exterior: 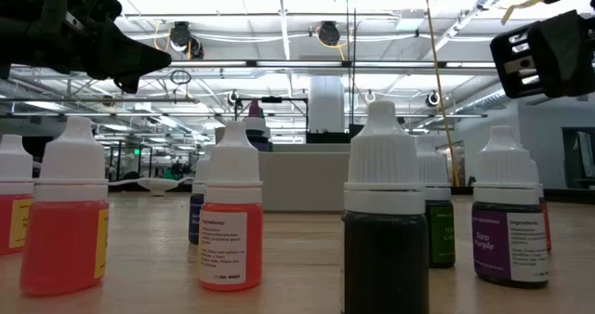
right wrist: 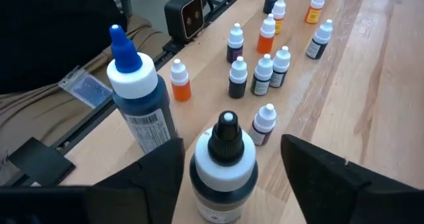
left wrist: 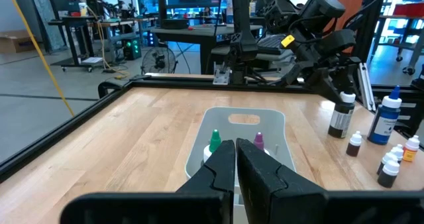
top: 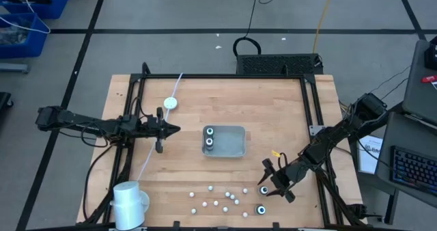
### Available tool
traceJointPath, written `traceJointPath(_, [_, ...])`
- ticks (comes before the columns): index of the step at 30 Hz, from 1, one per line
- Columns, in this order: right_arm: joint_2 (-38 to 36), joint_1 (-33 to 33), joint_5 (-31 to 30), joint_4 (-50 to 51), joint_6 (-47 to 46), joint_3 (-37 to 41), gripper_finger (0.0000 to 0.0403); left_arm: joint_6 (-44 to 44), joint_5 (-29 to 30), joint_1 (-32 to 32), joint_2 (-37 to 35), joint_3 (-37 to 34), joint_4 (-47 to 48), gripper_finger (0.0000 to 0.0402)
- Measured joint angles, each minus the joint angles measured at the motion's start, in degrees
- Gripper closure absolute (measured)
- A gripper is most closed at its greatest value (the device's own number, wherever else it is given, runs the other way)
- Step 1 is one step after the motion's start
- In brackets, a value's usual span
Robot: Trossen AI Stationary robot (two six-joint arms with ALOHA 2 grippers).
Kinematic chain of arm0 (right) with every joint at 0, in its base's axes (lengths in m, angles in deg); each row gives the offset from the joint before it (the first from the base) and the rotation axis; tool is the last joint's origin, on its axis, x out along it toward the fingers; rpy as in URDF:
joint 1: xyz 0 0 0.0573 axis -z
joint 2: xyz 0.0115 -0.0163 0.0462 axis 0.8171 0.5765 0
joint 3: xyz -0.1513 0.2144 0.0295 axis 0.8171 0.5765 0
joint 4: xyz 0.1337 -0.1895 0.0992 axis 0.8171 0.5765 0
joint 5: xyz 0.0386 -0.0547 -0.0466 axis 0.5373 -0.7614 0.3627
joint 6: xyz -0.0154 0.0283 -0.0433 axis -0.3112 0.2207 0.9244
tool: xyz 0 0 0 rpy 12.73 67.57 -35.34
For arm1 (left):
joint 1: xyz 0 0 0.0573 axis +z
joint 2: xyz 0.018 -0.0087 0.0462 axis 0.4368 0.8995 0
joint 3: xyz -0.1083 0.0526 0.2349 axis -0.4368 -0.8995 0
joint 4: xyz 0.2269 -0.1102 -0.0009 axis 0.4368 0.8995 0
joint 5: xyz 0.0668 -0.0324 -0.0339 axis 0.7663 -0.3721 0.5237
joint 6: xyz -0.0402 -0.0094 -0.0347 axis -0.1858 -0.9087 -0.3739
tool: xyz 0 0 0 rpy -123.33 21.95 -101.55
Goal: Pick & Place food coloring
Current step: Put the large black food coloring bottle into the gray container
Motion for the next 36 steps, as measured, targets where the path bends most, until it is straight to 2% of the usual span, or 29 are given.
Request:
traceJointPath(10, [0.00,0.00,0.02,0.02,1.16,0.00,0.0265,0.00,0.00,0.00,0.00,0.00,0.02,0.0380])
traceJointPath(14, [0.00,0.00,0.08,0.17,1.20,0.00,0.0288,0.00,0.00,0.00,0.00,0.00,0.02,0.0380])
traceJointPath(20, [-0.31,0.00,0.09,0.34,1.36,0.00,0.0290,0.00,0.00,0.00,0.00,0.00,0.04,0.0380])
traceJointPath(26, [-5.40,0.64,-0.21,0.62,1.91,0.09,0.0291,0.00,0.00,0.02,0.00,0.00,0.13,0.0380])
traceJointPath(29, [-9.64,1.82,-4.44,1.90,3.46,0.06,0.0291,0.02,0.00,0.02,0.00,0.00,0.24,0.0380])
traceJointPath(32, [-13.41,3.79,-9.02,8.40,3.73,-2.29,0.0291,0.02,0.02,0.02,0.00,0.02,0.24,0.0380])
traceJointPath(36, [-14.23,6.52,-12.13,17.09,4.46,-8.18,0.0291,0.02,0.02,0.02,0.00,0.00,0.28,0.0380])
